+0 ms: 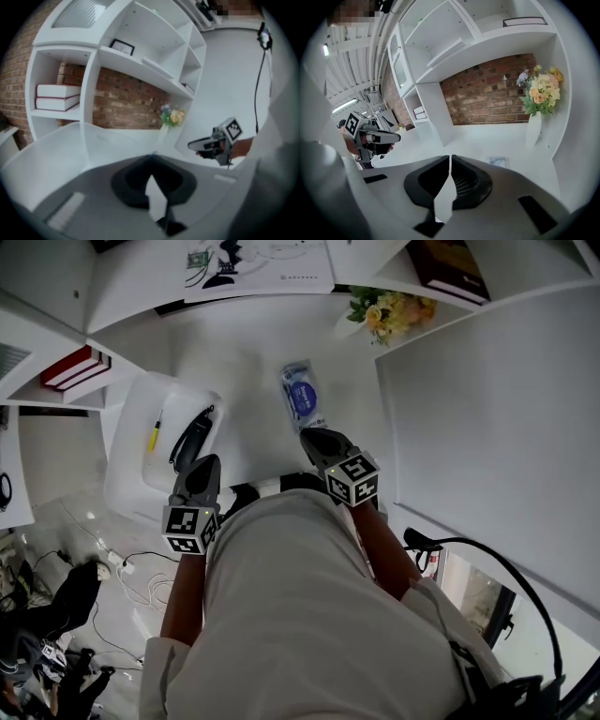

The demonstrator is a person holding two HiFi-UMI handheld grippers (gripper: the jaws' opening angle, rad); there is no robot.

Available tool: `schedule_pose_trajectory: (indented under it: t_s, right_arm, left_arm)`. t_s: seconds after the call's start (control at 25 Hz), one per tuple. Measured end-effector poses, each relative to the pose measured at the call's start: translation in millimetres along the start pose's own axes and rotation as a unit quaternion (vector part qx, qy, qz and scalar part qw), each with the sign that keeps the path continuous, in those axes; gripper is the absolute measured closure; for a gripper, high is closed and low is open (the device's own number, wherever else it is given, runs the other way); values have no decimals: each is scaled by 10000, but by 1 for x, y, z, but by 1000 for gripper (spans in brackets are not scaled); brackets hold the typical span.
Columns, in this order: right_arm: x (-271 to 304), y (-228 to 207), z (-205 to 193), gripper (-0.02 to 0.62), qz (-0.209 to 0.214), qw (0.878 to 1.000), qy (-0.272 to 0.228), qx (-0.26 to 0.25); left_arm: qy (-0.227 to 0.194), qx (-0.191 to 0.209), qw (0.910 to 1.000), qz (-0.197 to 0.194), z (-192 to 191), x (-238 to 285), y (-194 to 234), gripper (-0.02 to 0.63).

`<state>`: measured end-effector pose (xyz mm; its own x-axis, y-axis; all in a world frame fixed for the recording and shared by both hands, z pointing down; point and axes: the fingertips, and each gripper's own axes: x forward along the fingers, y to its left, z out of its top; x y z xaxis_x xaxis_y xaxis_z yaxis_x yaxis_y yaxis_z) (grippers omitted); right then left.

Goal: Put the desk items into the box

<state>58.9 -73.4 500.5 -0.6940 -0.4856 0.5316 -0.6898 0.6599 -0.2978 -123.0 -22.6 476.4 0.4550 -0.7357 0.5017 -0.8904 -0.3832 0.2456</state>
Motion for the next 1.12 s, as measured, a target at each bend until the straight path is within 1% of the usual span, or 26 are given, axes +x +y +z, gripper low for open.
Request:
schedule_pose_trajectory:
  t_s: [0.24,0.52,0.56,0.64,0.88,1.12]
  right_arm:
    - [-1,-26,-15,591,160,9997,166,113]
    - [0,-69,-34,589,247,9985,426,234]
    - [1,-74,-36,583,260,9983,462,248]
    - [3,-85,-42,539,290,9977,545,264]
    - [16,-107,-56,529,446,9955,782,292]
    - [43,-128,-73,517,618,9918,1062,348]
  left_arm:
    - [106,-44,9998,149,1,11,-12,603]
    - [180,-199,9985,474,-6,20,-16,603]
    - [195,-219,9982,527,-8,21,-15,603]
    - [231,-258,9974,631,-11,22,-16,603]
    - [372,-320,9952,845,-20,25,-23,603]
    - [482,-412,9930,999,-28,27,-34,603]
